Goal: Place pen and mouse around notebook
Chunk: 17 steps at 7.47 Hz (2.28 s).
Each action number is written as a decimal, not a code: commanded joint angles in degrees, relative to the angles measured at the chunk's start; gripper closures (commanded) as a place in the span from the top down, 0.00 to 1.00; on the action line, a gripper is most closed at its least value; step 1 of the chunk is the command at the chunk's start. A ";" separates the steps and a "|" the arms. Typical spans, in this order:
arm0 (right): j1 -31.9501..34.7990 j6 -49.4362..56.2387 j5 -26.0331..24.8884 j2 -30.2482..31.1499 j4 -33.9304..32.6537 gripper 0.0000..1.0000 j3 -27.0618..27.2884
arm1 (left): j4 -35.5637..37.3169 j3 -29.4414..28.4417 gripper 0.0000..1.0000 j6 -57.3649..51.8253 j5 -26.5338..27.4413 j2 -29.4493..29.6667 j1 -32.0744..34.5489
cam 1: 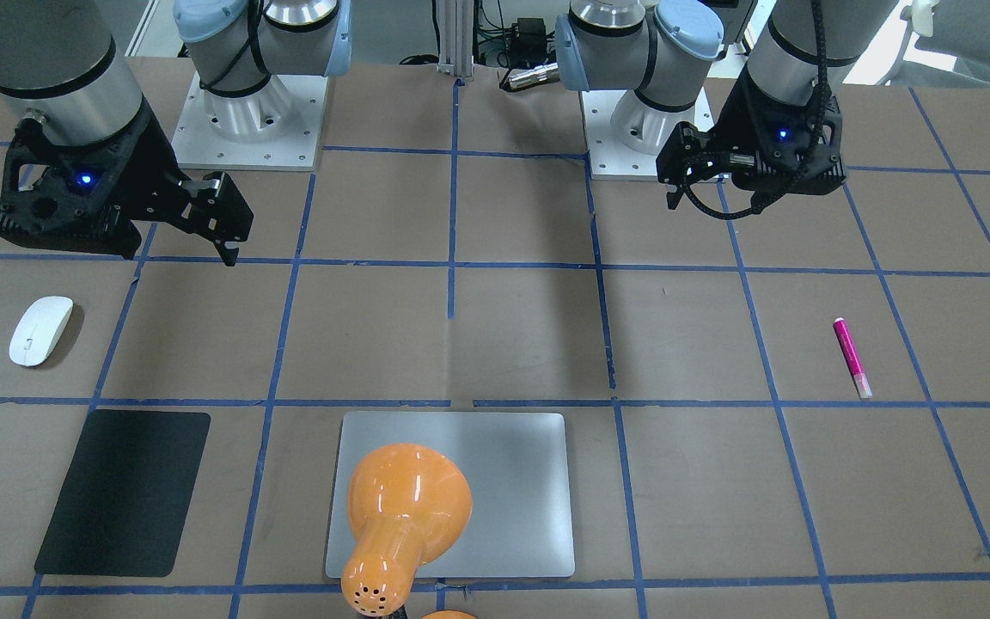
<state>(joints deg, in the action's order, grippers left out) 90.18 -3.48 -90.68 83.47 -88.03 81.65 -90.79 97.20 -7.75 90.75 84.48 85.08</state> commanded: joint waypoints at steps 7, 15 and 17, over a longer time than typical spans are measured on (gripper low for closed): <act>-19.46 19.86 -2.67 -0.06 -8.42 1.00 14.20 | 0.18 0.09 1.00 -1.30 0.12 0.95 -1.40; -38.21 43.09 -3.28 -6.02 -46.79 1.00 39.56 | 23.06 7.98 1.00 -28.01 0.13 12.62 -31.11; -38.76 44.52 -3.28 -8.05 -48.90 1.00 39.99 | 25.49 8.62 1.00 -28.10 0.22 16.06 -31.20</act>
<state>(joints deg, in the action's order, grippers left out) 51.94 39.90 -94.03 76.63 -135.68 121.41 -67.33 105.18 -35.34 90.92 98.35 54.14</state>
